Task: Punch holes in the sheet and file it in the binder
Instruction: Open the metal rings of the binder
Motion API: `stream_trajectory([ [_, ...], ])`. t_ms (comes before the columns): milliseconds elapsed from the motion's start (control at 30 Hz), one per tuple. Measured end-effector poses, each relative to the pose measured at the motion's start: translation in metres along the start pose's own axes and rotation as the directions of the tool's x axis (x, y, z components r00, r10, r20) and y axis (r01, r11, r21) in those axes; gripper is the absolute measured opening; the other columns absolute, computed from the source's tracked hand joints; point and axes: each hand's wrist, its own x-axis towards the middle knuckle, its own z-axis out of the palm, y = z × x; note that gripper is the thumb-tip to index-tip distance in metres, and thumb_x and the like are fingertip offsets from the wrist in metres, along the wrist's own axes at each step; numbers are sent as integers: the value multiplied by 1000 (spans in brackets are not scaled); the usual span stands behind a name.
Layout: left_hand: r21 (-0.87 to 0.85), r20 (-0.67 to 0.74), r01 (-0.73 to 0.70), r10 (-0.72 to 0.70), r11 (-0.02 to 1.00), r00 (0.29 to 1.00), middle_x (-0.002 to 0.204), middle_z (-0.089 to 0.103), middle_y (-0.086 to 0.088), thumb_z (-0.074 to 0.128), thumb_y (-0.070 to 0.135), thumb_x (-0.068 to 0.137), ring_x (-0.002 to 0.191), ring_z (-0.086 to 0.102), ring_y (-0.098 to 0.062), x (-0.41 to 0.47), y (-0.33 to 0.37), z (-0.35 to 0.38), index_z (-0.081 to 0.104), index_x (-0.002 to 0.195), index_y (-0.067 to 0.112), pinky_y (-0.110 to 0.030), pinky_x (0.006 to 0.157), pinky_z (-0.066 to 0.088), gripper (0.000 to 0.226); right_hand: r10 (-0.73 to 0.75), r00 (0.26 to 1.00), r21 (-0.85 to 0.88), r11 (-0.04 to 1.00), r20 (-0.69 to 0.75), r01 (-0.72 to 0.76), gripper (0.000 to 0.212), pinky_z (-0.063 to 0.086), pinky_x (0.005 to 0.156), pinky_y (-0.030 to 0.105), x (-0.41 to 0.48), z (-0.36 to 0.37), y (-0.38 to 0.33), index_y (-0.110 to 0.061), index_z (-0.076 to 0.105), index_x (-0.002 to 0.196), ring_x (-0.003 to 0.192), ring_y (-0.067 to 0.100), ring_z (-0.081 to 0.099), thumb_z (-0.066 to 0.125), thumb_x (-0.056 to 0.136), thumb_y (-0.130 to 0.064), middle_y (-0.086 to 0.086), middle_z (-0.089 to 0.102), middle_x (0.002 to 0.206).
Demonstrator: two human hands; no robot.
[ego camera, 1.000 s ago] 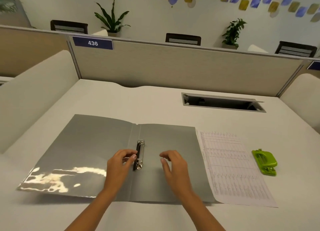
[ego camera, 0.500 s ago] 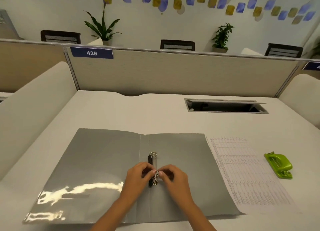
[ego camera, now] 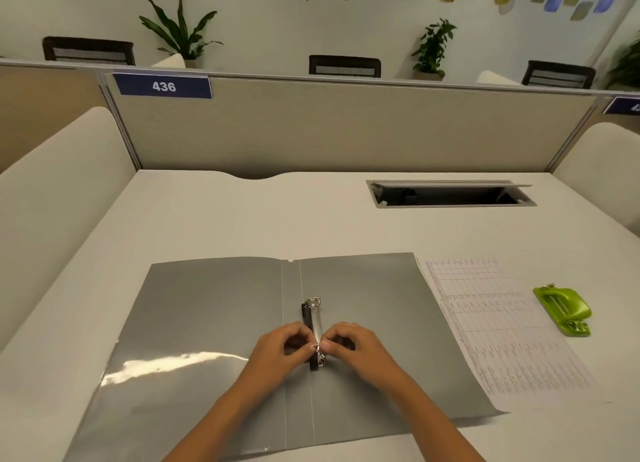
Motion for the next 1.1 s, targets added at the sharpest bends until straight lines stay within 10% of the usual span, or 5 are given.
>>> stream_trajectory([
  [633,11,55,64,-65,998,996,79,73,1,66,18,85,77,70,-15,9,-5,-2,69,82,21,-28,80,58,4,63,997,60,996,50,-66,11,46,88,35,0,-1,-2,-40,68,83,92,11,55,59,86,-46,-10,65,90],
  [1100,-69,122,90,-81,994,989,86,73,-2,66,17,87,85,70,-18,4,-3,-10,70,87,16,-28,85,55,4,93,992,220,969,83,-109,17,50,93,30,-4,-9,-3,-15,72,91,95,16,63,63,88,-29,3,65,97],
])
